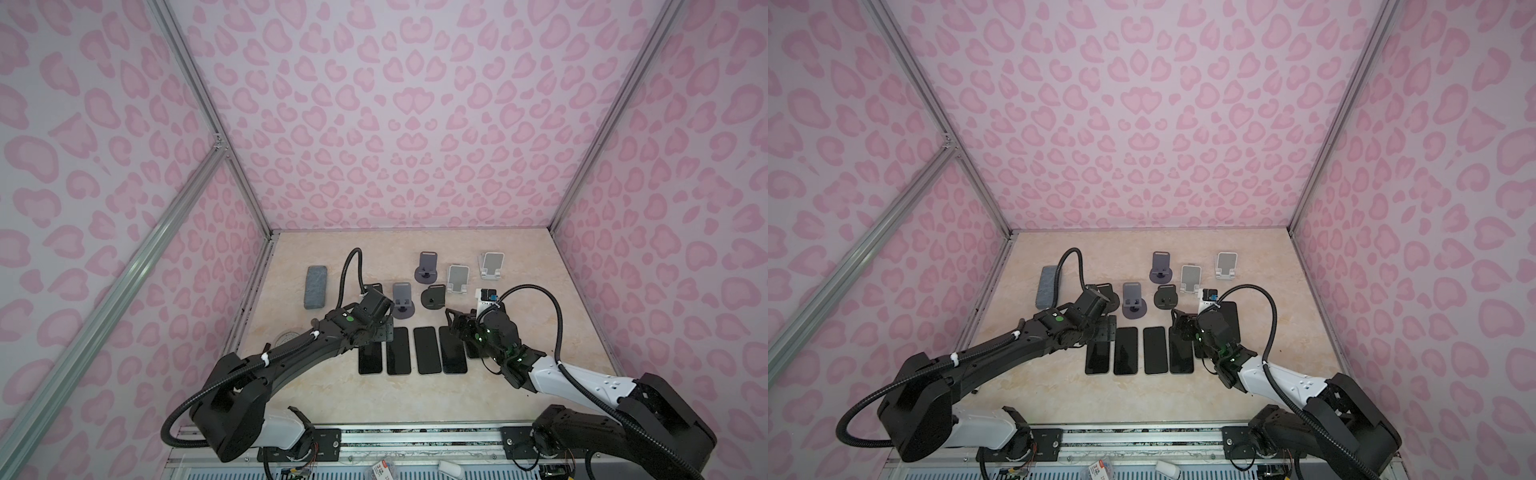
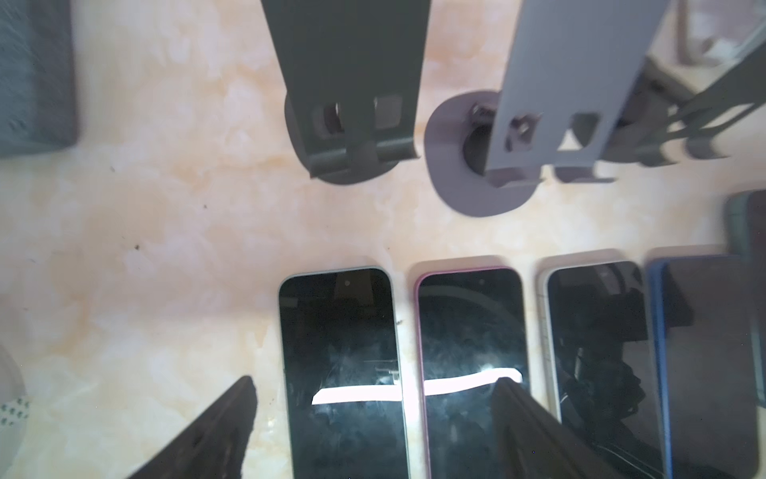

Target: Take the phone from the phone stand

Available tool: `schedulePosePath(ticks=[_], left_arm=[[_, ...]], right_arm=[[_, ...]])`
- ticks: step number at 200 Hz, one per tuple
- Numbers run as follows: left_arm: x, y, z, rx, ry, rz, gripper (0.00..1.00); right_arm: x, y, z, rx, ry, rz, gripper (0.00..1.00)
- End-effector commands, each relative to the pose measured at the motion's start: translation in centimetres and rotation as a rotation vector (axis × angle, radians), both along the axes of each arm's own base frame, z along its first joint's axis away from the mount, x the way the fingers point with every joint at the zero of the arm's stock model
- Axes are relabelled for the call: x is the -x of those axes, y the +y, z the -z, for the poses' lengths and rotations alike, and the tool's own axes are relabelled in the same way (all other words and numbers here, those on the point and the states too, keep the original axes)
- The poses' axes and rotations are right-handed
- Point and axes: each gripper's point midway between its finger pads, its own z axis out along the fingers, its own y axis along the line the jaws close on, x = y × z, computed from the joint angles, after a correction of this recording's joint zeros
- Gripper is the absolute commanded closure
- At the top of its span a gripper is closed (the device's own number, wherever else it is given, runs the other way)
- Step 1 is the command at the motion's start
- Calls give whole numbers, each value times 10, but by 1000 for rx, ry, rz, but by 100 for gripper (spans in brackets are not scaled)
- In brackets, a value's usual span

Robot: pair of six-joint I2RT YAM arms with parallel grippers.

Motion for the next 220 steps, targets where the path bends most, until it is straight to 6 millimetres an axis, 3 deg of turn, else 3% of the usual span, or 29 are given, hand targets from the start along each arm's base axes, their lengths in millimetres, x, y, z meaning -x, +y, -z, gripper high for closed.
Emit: schedulePosePath(ticks=[1, 8, 44, 69, 90, 117, 138, 174, 204, 220], left_arm=[[-5, 8, -41, -3, -125, 18, 7], [-5, 12, -56, 5, -169, 16, 0], [-8, 35, -119, 11, -378, -28, 2], [-4, 34, -162, 66, -490, 0, 2], [1, 50, -186, 66, -574, -42, 2], [11, 74, -190, 25, -582, -112, 2], [17, 81, -188, 46, -595, -135, 2], [23, 108, -181, 55, -675, -264, 2], [27, 139, -172, -1, -703, -442, 2], [29, 144, -166, -37, -676, -464, 2]], right_arm=[[-2, -4, -3, 21, -24, 15, 8], [-2, -5, -3, 28, -28, 19, 8], [-1, -18, -10, 59, -77, 64, 9], [3, -34, -14, 61, -131, 124, 9], [5, -37, -33, 38, -198, 131, 8], [0, -51, -68, 123, -235, 211, 6], [-6, -57, -86, 185, -217, 262, 2], [-7, -51, -104, 220, -243, 227, 2], [-5, -66, -113, 176, -274, 314, 2], [-1, -69, -112, 131, -296, 320, 2]])
